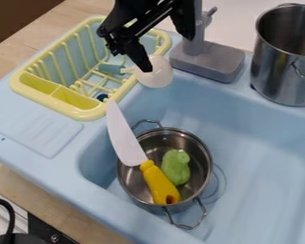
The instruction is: Move the silver pot into the bottom side
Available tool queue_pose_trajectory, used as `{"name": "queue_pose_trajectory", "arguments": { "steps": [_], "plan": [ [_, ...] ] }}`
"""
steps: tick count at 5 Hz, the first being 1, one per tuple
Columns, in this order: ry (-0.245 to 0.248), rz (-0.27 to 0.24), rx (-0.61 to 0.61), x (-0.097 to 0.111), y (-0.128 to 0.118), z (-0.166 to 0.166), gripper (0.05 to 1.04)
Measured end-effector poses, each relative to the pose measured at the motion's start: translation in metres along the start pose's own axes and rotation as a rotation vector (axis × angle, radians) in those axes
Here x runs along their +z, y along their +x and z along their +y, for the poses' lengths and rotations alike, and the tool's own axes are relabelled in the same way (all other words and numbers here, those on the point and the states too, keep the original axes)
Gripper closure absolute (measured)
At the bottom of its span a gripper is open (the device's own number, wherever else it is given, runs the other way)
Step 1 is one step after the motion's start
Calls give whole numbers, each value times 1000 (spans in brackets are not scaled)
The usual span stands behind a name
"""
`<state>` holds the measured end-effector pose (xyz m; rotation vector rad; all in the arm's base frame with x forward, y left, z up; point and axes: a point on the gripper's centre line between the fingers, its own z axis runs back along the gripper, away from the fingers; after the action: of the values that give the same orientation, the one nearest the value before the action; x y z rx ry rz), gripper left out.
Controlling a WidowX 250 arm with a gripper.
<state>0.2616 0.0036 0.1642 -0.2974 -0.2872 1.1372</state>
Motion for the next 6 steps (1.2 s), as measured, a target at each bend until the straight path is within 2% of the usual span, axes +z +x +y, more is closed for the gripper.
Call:
{"name": "queue_pose_trajectory", "arguments": {
  "steps": [1,2,3,4,5,6],
  "plan": [
    [20,12,3,-5,-2,4,104],
    [17,63,-42,-10,-13,0,104],
    [12,101,-145,-7,-29,-7,104],
    [-17,136,-214,-2,-44,-15,104],
    [-73,145,-264,7,-53,-28,104],
    [-141,106,-303,22,-63,-55,104]
  ]
}}
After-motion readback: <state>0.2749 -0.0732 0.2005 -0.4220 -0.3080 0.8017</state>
